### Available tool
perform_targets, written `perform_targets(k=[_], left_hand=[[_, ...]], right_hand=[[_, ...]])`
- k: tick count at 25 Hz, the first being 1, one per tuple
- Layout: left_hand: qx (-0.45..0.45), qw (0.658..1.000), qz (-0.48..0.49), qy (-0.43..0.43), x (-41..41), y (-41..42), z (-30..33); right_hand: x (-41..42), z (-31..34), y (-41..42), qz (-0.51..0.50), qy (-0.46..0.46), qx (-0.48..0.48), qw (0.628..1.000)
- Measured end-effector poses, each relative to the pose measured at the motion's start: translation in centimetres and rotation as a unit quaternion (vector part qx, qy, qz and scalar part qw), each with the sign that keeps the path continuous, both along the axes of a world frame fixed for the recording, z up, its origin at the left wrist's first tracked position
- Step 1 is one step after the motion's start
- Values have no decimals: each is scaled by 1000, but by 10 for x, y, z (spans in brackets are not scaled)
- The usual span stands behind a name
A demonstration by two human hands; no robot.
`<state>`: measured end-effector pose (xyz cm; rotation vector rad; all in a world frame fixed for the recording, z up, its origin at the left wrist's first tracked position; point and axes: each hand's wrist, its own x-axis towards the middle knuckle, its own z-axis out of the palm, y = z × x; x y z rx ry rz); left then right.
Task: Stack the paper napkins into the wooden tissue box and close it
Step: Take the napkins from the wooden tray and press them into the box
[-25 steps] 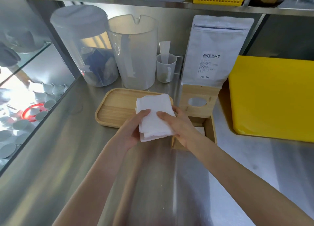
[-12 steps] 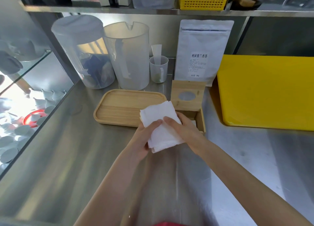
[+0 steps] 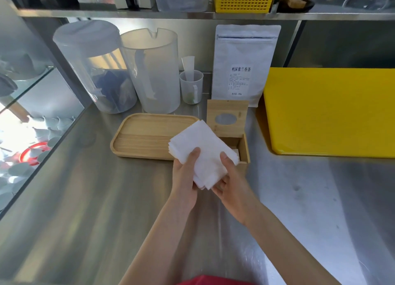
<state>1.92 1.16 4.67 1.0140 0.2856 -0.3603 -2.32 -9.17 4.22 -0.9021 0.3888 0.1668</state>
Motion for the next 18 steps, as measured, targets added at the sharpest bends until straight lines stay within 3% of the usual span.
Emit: perform_targets(k=[3, 5, 14, 18], left_hand=[[-5, 1000, -3, -30, -11, -12, 0], [-11, 999, -1, -32, -15, -16, 1], [-9, 996, -40, -83, -13, -12, 0], [70, 984, -110, -120, 1, 9, 9]], right_hand=[[2, -1, 4, -24, -30, 103, 994], [5, -1, 3, -35, -34, 120, 992], [6, -7, -4, -86, -34, 20, 995], [2, -4, -29, -36, -88, -37, 995]])
